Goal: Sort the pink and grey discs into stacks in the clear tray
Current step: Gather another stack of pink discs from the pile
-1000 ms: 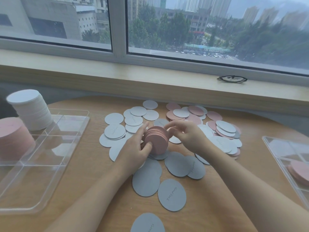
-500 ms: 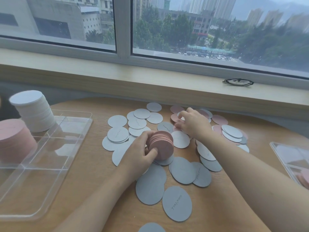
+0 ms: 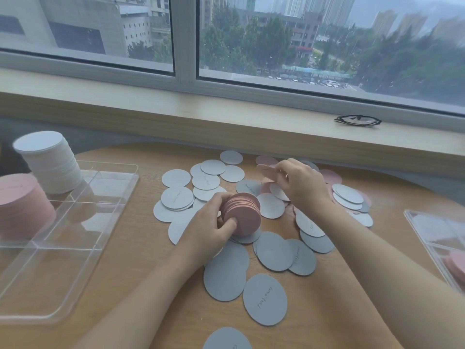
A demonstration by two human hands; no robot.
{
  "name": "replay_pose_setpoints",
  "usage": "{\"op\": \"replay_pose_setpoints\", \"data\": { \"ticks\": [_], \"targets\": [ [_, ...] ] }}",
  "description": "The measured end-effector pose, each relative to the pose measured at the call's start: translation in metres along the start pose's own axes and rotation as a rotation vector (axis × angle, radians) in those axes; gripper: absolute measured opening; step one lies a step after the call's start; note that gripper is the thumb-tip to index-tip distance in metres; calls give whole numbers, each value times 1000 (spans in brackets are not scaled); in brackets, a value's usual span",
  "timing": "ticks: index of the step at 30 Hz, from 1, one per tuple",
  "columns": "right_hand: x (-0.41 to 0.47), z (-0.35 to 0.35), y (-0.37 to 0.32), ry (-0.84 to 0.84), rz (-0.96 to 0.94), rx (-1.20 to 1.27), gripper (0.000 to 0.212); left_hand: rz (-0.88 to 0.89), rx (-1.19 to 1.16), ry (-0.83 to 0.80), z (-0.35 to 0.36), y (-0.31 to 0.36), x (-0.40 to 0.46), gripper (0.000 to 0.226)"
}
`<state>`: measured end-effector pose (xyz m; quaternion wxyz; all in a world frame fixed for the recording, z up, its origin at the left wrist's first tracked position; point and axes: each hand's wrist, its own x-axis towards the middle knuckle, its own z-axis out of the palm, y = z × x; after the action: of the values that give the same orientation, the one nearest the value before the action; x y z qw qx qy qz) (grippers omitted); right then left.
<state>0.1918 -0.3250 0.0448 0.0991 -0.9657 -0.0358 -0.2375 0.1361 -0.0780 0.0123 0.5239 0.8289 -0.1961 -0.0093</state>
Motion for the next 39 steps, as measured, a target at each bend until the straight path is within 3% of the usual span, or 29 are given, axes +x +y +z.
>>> {"op": "replay_pose_setpoints", "data": {
  "ticks": [3, 6, 10, 14, 19, 22, 25, 27, 33, 39],
  "targets": [
    [-23, -20, -18, 46, 86, 341, 16, 13, 1, 4, 0, -1, 0, 38],
    [-43, -36, -39, -20, 212, 753, 16, 12, -1, 11, 0, -1, 0, 43],
    [-58, -32, -53, -183, 249, 968, 15, 6, -1, 7, 1, -8, 2, 62],
    [-66, -17, -50, -310, 184, 875, 28, 20, -15, 14, 3, -9, 3, 71],
    [-61, -16, -51, -358, -21, 576, 41, 67, 16, 47, 2, -11, 3, 50],
    [-53, -22, -48, -432, -7, 594, 45, 51, -41, 15, 2, -13, 4, 49],
    [-36, -16, -33, -324, 93, 598, 36, 66, -48, -9, 2, -13, 4, 51],
    [-20, -5, -16, -260, 100, 372, 29, 57, -55, -18, 2, -15, 4, 48],
    [16, 9, 3, -540, 10, -82, 38, 38, -61, -24, 2, -15, 4, 44],
    [29, 5, -4, -620, -21, -186, 32, 30, -73, -36, 1, -15, 5, 45]
  ]
}}
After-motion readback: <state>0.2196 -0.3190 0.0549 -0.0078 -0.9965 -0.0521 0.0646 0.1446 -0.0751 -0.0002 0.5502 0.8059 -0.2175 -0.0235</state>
